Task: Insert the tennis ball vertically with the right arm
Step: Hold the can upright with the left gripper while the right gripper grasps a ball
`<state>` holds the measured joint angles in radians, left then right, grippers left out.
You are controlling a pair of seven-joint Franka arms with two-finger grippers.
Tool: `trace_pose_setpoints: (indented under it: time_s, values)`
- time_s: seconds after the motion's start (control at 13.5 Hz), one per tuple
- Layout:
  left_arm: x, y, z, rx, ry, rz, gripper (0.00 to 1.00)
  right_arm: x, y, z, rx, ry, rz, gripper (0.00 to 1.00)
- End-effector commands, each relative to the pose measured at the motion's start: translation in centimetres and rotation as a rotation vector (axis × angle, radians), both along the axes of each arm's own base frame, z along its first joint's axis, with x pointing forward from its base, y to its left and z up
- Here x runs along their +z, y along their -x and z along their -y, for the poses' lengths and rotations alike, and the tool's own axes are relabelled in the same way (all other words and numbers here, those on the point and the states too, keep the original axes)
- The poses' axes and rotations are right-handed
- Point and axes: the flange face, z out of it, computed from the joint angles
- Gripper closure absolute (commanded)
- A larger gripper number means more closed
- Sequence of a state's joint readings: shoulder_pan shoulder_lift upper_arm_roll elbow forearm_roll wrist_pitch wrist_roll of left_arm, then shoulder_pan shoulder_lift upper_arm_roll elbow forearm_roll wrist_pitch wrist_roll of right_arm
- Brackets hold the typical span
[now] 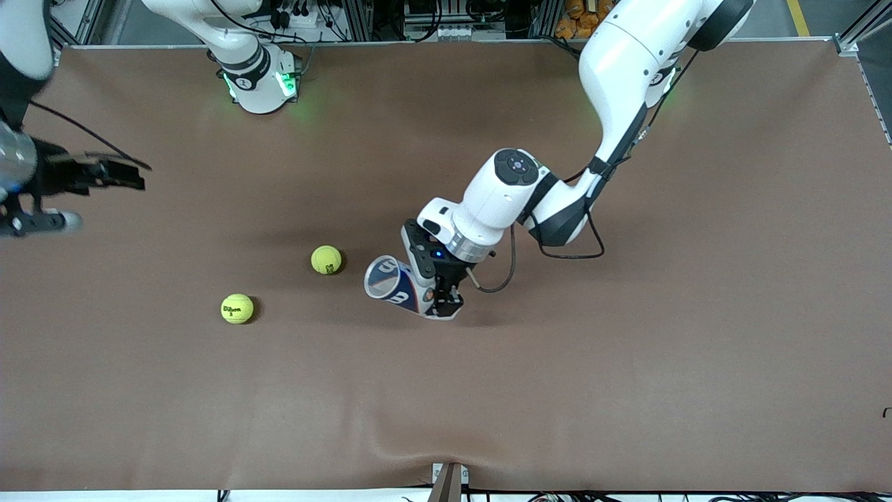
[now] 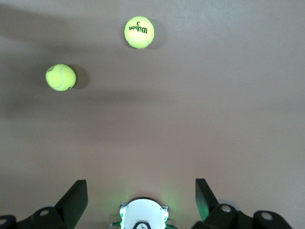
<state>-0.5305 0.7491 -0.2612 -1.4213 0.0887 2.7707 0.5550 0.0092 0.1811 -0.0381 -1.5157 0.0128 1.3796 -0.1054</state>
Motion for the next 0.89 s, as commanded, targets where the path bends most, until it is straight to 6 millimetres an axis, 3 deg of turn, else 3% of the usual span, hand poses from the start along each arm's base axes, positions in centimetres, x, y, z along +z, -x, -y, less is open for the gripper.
trace_pose_setpoints:
  time_s: [0.0, 0.3, 0.59, 0.82]
  values:
    - [1.4, 0.2, 0.5, 0.028, 0.094, 0.045, 0.34, -2.7, -2.5, 1.6, -0.018, 0.015, 0.014, 0.00]
    - [1.0, 1.8, 2.0, 0.079, 0.237, 0.089, 0.34, -6.7, -4.7, 1.7, -0.035, 0.010, 0.053, 0.00]
    - [-2.8, 2.8, 1.7, 0.131, 0.362, 0.142, 0.33, -10.8, -6.7, 1.2, -0.103, 0.022, 0.073, 0.00]
    - [-4.5, 4.0, 1.5, 0.175, 0.419, 0.122, 0.34, -14.5, -8.1, 0.6, -0.143, 0.034, 0.114, 0.00]
